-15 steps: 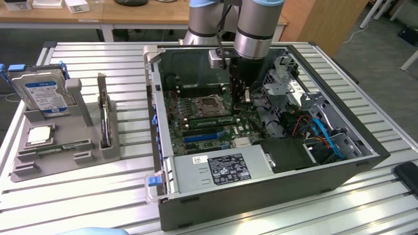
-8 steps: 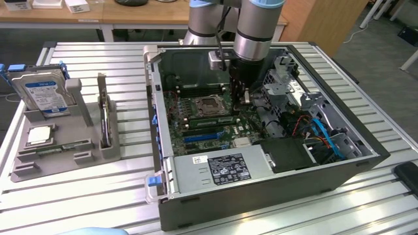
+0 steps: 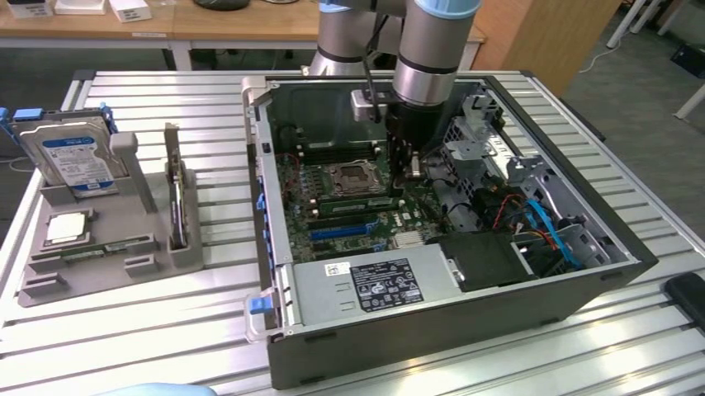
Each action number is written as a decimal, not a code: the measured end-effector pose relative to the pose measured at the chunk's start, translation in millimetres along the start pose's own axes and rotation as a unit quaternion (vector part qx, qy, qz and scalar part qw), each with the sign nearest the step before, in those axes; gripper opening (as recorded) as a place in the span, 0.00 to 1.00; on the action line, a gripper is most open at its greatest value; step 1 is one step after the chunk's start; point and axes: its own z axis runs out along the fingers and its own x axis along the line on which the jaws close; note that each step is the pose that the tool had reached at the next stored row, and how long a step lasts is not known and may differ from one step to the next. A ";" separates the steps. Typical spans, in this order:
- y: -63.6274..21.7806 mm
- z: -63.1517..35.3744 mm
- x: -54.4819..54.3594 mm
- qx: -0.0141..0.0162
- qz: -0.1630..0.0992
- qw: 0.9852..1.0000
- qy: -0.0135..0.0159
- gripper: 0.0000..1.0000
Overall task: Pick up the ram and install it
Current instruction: 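Press down the ram until it locks into place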
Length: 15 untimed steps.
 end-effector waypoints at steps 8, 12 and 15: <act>0.1 3.8 -0.4 0.000 0.000 1.000 0.000 0.10; 0.1 5.2 -0.4 0.000 0.000 1.000 0.000 0.10; 0.1 6.1 -0.6 0.000 0.000 1.000 0.000 0.10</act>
